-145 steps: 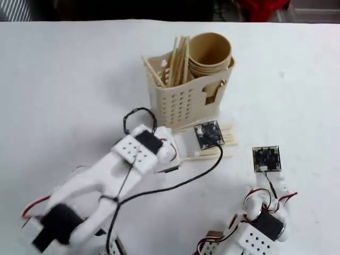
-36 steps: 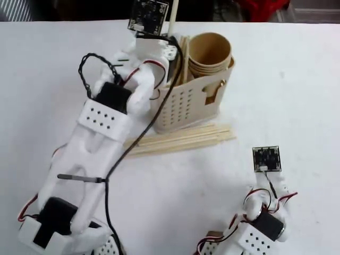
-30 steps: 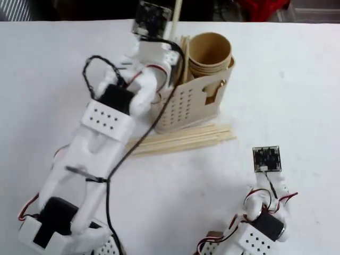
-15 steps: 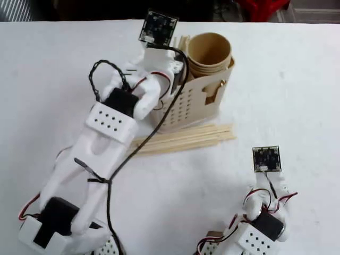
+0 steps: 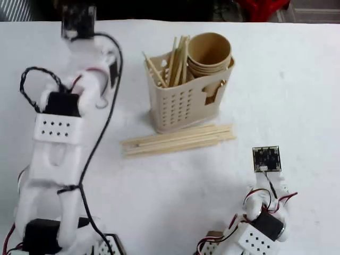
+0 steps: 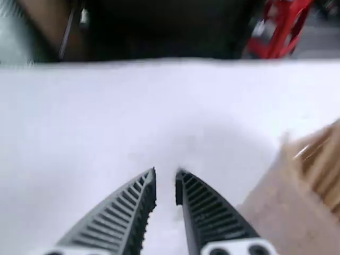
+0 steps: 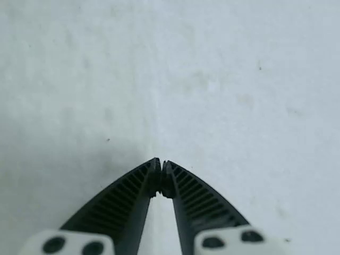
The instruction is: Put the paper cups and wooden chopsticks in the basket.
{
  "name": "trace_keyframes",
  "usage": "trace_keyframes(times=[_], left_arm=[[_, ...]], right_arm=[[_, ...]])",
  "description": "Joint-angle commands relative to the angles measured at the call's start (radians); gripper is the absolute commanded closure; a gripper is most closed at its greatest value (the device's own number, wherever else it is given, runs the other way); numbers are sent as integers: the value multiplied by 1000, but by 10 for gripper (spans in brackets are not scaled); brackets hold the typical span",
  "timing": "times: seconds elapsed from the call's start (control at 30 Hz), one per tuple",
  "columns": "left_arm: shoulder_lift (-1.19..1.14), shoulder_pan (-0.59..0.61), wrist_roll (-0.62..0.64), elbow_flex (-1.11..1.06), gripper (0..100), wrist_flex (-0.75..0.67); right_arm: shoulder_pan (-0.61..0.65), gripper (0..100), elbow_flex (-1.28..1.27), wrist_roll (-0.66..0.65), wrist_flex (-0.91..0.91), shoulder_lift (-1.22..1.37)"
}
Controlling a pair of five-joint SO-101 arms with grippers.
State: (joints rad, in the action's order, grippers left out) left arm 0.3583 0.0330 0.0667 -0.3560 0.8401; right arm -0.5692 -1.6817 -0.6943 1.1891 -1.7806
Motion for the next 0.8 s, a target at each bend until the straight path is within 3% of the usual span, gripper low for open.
trace_keyframes(times=[0.0, 0.17, 0.3, 0.5, 0.67, 0.77], left_arm=[[-8, 38, 11, -212, 913, -143], [-76, 82, 3, -482, 913, -554], [-159, 124, 3, -516, 913, -715], [-311, 131, 2, -430, 915, -713], [-337, 147, 2, -388, 916, -660], [-337, 145, 2, -390, 916, -658]], right_arm=[[1, 978, -9, -6, -16, -1], [24, 978, -9, -12, -93, -2], [110, 978, -6, -9, -217, -2], [257, 967, 26, -8, -343, 7], [297, 850, 238, -12, -173, 8], [387, 829, 390, -11, -35, 21]])
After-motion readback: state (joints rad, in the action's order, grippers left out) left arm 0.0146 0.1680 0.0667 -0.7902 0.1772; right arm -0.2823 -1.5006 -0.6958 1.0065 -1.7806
